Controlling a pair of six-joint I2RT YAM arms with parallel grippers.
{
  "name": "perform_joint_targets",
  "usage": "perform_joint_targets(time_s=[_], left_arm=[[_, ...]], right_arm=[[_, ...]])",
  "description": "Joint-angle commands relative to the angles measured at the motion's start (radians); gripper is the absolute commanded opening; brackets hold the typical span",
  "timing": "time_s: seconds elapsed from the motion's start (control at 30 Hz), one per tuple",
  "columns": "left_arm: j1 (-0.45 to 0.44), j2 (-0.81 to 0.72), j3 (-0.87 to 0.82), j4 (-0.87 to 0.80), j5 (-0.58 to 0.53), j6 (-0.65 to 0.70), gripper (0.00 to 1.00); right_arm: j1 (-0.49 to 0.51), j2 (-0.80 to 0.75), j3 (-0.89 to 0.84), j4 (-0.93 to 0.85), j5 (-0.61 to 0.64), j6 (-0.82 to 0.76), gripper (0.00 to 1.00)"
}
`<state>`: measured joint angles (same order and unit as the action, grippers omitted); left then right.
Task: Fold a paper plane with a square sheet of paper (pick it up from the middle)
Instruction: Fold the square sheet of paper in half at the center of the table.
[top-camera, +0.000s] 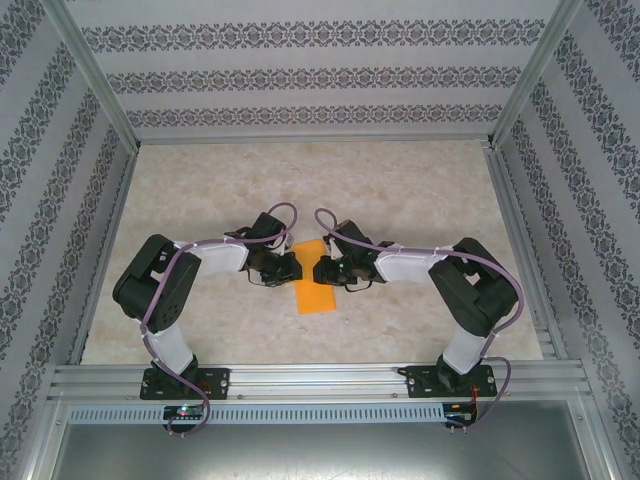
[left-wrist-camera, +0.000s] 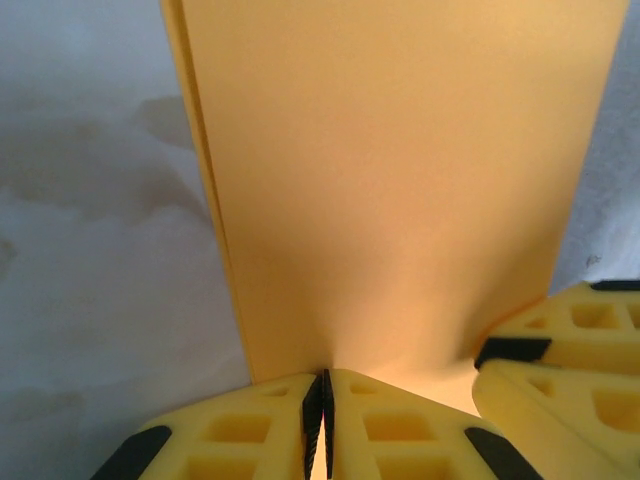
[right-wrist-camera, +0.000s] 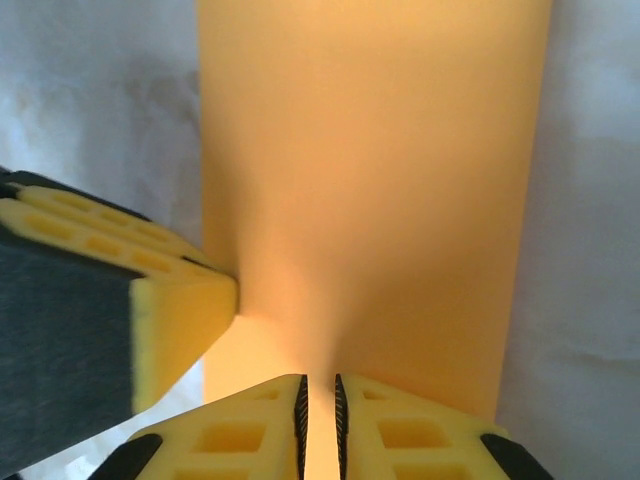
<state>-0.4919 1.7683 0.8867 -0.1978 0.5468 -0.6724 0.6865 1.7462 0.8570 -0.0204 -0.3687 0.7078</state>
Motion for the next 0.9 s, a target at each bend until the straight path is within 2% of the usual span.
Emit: perform_joint_targets(time_s=[0.0, 0.3, 0.43, 0.57, 0.87], left_arm=[[-0.015, 0.085, -0.044, -0.068, -0.107, 0.032, 0.17], [-0.014, 0.098, -0.041, -0.076, -0.123, 0.042, 0.17], [-0.014, 0.105, -0.039, -0.081, -0.127, 0.048, 0.17], [-0.014, 0.115, -0.034, -0.082, -0.126, 0.057, 0.17], [-0.015, 0.110, -0.042, -0.082, -0.129, 0.059, 0.17]], right_arm=[[-0.017, 0.031, 0.030, -0.034, 0.009, -0.024, 0.18], [-0.040, 0.061, -0.006, -0.039, 0.036, -0.057, 0.17], [-0.049, 0.024, -0.029, -0.018, 0.005, -0.048, 0.16], [-0.042, -0.014, 0.038, -0.002, -0.030, -0.019, 0.15], [-0.062, 0.116, 0.100, 0.029, -0.057, -0.020, 0.10]])
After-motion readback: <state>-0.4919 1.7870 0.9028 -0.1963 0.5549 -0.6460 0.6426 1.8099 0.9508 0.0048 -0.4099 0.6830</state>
